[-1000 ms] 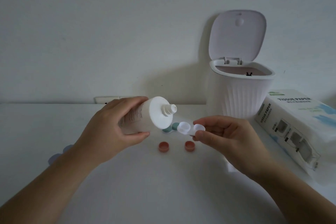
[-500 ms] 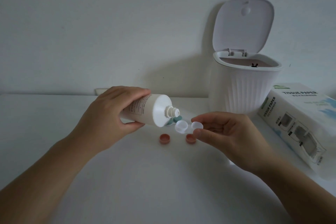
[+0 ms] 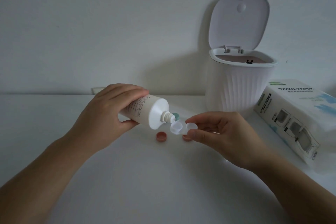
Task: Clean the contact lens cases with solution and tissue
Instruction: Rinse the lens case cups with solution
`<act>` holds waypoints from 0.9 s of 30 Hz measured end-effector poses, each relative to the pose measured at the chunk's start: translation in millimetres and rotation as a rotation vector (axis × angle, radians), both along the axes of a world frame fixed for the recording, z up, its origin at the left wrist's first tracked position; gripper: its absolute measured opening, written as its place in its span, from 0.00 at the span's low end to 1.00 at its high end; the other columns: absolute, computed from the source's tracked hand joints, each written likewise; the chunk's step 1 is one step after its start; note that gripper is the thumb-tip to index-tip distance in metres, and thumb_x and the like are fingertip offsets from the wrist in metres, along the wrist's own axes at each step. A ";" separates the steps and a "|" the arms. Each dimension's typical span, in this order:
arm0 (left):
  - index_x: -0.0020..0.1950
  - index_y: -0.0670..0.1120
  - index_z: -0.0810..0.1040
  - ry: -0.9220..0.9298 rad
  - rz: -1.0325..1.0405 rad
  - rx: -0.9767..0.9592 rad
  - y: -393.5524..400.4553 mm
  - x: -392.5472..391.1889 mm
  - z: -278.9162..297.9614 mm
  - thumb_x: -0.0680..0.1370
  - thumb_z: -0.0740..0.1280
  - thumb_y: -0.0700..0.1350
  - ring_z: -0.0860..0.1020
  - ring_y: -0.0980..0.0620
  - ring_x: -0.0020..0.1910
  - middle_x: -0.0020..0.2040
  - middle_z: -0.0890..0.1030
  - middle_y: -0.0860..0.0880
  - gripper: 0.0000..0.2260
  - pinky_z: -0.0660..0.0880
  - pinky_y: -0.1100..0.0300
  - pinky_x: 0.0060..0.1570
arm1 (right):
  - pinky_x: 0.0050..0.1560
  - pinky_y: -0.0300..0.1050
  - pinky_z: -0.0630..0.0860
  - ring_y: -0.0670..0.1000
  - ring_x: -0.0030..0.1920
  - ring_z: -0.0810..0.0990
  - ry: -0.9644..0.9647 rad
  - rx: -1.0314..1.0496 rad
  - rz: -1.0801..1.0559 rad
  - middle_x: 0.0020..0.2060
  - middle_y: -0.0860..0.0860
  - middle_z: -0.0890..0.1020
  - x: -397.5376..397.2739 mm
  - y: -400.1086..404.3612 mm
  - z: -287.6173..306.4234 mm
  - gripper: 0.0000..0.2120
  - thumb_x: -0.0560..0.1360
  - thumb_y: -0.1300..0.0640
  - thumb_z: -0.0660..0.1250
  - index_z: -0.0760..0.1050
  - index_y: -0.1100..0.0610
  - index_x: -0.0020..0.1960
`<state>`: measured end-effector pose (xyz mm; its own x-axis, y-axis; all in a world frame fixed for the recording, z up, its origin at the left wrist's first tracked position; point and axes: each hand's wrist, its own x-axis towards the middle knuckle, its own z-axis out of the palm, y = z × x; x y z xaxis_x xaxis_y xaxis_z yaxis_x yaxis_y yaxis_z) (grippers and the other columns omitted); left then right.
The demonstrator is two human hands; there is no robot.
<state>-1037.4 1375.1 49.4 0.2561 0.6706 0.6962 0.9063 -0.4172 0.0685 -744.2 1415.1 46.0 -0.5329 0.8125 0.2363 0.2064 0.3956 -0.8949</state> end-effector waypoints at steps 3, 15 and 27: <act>0.66 0.44 0.79 0.023 -0.009 0.013 0.1 1.7 1.4 0.65 0.82 0.38 0.75 0.50 0.63 0.63 0.80 0.50 0.30 0.65 0.67 0.68 | 0.57 0.42 0.81 0.47 0.47 0.87 -0.003 -0.012 0.003 0.42 0.46 0.88 0.5 1.1 -1.9 0.08 0.71 0.53 0.76 0.85 0.48 0.50; 0.65 0.44 0.80 0.073 -0.001 0.040 1.2 3.5 2.3 0.66 0.81 0.35 0.75 0.46 0.65 0.64 0.80 0.49 0.29 0.63 0.60 0.72 | 0.55 0.46 0.81 0.43 0.46 0.87 -0.068 0.047 -0.017 0.43 0.42 0.88 -0.2 3.2 -5.9 0.12 0.69 0.45 0.77 0.84 0.43 0.52; 0.64 0.44 0.80 0.103 0.004 0.102 2.6 3.5 4.3 0.66 0.79 0.32 0.76 0.42 0.65 0.63 0.81 0.48 0.28 0.65 0.52 0.73 | 0.54 0.41 0.82 0.43 0.45 0.87 -0.059 0.056 -0.002 0.43 0.42 0.88 0.3 5.0 -8.7 0.10 0.71 0.48 0.77 0.85 0.44 0.52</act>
